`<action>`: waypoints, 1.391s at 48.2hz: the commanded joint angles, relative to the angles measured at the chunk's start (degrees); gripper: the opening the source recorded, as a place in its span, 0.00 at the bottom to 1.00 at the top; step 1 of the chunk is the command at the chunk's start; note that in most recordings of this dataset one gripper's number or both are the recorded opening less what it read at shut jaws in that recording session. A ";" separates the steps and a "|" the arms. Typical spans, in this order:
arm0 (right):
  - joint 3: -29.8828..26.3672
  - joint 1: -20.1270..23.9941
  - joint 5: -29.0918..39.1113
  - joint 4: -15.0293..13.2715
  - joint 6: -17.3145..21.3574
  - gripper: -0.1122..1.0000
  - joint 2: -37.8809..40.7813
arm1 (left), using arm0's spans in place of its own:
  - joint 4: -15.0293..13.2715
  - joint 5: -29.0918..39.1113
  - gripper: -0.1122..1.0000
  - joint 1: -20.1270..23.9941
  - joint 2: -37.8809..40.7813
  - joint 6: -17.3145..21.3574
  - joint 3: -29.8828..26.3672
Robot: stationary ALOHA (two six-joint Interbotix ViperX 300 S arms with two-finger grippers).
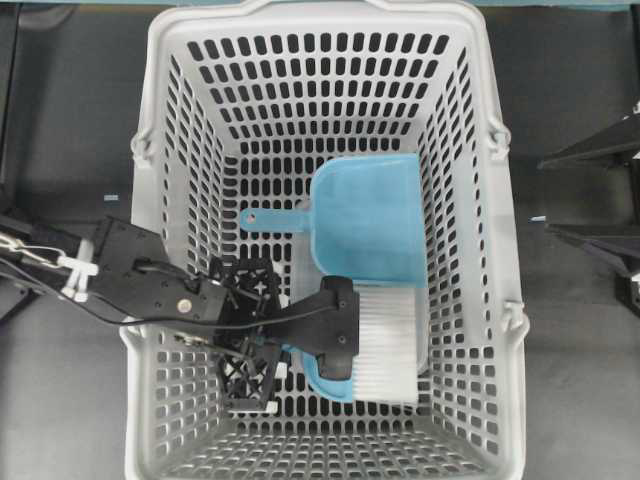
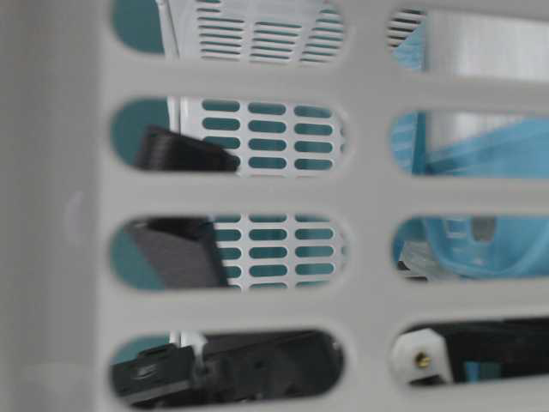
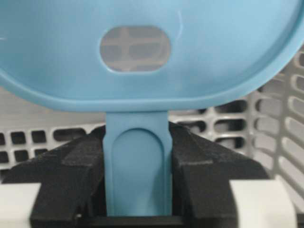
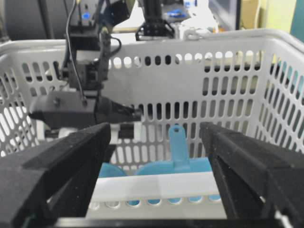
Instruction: Pick up the hand brush from the shopping basket with the left arm.
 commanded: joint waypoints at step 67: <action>-0.18 -0.09 -0.26 0.18 0.79 0.77 0.09 | 0.18 40.61 0.31 0.53 -5.10 0.09 -35.51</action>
